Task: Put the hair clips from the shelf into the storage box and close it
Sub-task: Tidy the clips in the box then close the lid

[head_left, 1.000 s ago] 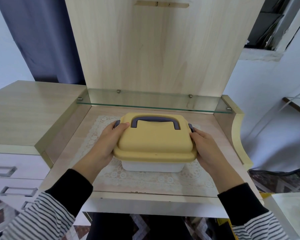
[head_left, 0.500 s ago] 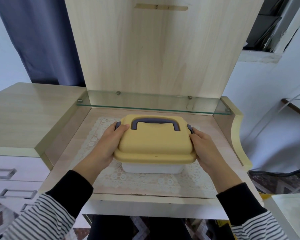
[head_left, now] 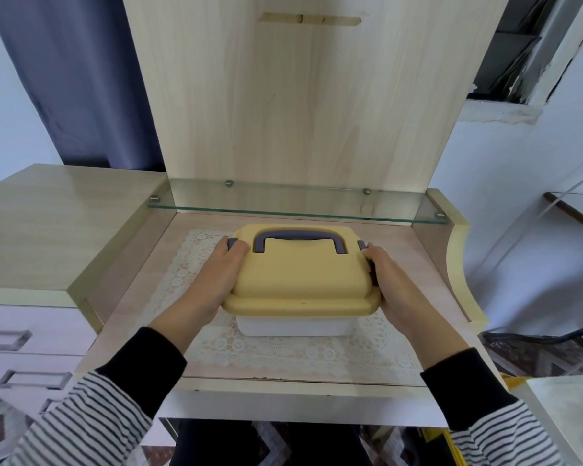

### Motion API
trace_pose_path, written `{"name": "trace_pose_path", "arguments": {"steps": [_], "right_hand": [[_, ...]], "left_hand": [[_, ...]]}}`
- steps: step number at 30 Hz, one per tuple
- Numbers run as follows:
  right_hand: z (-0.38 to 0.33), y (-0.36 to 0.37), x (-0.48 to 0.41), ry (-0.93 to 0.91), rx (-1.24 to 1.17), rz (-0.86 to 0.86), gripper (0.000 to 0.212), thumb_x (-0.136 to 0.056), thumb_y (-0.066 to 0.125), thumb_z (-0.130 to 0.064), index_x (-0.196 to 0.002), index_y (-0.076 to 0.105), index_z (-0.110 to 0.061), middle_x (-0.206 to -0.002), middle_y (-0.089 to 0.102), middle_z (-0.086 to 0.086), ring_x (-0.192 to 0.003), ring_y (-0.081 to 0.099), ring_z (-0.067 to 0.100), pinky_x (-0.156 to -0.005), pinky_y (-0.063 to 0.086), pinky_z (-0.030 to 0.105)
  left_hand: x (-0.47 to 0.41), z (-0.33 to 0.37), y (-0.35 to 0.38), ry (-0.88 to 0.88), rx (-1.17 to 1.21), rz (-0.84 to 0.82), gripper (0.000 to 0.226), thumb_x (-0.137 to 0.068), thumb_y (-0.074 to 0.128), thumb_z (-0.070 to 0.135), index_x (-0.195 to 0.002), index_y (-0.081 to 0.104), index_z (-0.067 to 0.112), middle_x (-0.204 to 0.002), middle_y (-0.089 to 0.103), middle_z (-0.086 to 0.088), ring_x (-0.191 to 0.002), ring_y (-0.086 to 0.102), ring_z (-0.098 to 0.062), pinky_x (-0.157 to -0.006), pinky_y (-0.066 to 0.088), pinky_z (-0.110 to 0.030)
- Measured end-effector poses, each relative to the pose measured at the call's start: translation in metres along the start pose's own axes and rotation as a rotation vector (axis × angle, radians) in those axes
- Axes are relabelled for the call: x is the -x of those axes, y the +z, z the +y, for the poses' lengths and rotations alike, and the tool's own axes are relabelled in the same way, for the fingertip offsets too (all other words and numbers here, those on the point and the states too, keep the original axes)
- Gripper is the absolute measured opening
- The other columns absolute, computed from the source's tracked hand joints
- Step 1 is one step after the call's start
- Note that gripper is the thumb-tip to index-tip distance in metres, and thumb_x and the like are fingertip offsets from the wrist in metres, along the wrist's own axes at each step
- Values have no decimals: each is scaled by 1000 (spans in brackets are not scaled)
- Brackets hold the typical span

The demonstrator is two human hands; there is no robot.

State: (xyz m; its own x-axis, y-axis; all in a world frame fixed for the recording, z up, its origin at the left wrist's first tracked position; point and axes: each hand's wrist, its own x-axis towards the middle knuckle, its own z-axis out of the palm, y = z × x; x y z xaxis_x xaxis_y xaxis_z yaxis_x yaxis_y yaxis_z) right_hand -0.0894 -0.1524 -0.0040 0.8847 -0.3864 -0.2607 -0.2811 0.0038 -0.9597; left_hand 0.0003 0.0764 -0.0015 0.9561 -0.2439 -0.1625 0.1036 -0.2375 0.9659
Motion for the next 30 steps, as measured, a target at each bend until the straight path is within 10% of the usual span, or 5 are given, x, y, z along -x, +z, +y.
{"name": "trace_pose_path", "arguments": {"steps": [5, 10, 16, 26, 30], "right_hand": [[-2, -2, -5, 34, 155, -61, 103, -59, 42, -85, -148, 21, -37, -151, 30, -11, -137, 32, 18, -114, 26, 47], [-6, -5, -2, -37, -14, -8, 37, -94, 37, -47, -99, 65, -24, -89, 65, 1, -81, 58, 17, -76, 49, 36], [8, 1, 1, -86, -186, 20, 35, -98, 37, -36, -131, 51, -39, -123, 61, -5, -111, 58, 17, -97, 47, 40], [31, 14, 12, -195, -492, 30, 37, -98, 39, -32, -132, 54, -27, -120, 65, 3, -105, 61, 18, -78, 49, 32], [31, 17, 13, -177, -523, 64, 41, -98, 41, -32, -136, 51, -21, -127, 60, 11, -110, 58, 25, -79, 50, 34]], "left_hand": [[1, 2, 0, 1, 0, -4, 19, -96, 37, 38, -101, 51, 27, -105, 55, -1, -96, 54, -21, -78, 44, -37], [3, -3, -4, -34, 119, -8, 42, -88, 46, 46, -124, 53, 25, -126, 57, -4, -110, 56, -24, -85, 46, -39], [11, -13, -2, 17, 374, -19, 38, -93, 40, 39, -127, 57, 34, -119, 65, 0, -99, 62, -20, -73, 50, -35], [32, -29, 14, 92, 659, 53, 45, -100, 29, 34, -127, 60, 15, -101, 70, -5, -91, 64, -21, -76, 51, -38], [35, -23, 19, 95, 679, 67, 40, -100, 30, 32, -97, 67, 18, -74, 69, 3, -70, 64, -14, -64, 49, -32]]}}
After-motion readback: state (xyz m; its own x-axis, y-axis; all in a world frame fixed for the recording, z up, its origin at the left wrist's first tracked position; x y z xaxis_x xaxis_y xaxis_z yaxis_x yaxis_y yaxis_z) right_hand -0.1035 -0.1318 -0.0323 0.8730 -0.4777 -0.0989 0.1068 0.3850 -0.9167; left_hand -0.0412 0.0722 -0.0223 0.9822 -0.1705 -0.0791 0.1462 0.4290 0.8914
